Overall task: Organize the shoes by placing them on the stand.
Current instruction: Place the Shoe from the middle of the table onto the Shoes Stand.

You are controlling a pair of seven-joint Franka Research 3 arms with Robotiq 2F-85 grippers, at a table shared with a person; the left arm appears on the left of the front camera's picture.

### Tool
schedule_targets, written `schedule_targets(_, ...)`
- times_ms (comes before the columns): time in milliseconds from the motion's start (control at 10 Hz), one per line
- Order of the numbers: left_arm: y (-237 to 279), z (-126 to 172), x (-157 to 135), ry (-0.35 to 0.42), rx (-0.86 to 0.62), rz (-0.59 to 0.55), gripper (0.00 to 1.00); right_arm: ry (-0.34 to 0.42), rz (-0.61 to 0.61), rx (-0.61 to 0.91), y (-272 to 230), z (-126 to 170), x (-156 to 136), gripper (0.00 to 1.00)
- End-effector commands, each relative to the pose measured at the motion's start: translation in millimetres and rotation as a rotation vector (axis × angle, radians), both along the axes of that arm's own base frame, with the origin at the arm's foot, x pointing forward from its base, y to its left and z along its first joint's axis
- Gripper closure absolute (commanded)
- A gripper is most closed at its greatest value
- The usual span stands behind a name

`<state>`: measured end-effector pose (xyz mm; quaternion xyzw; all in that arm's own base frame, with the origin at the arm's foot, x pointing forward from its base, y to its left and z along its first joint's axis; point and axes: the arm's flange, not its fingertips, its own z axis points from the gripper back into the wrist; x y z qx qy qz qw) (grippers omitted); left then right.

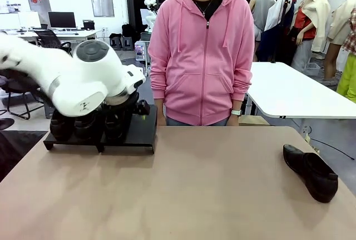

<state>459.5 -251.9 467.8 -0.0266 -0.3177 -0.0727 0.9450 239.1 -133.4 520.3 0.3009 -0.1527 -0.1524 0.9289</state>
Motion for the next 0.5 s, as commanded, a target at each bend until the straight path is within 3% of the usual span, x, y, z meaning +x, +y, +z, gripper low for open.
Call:
schedule_targets(0,46,73,-78,0.176,-0.08,-0.194,0.0,-0.027,0.022,0.018,0,1,-1,0.0)
schedule_targets(200,99,109,-138,0.286,-0.125,-0.207,0.0,-0.027,0.022,0.018,0,1,-1,0.0)
schedule_targets(300,135,120,-153,0.37,-0.225,-0.287,0.0,-0.027,0.022,0.018,0,1,-1,0.0)
schedule_targets(400,173,124,-162,0.435,-0.415,-0.436,0.0,-0.027,0.022,0.018,0,1,-1,0.0)
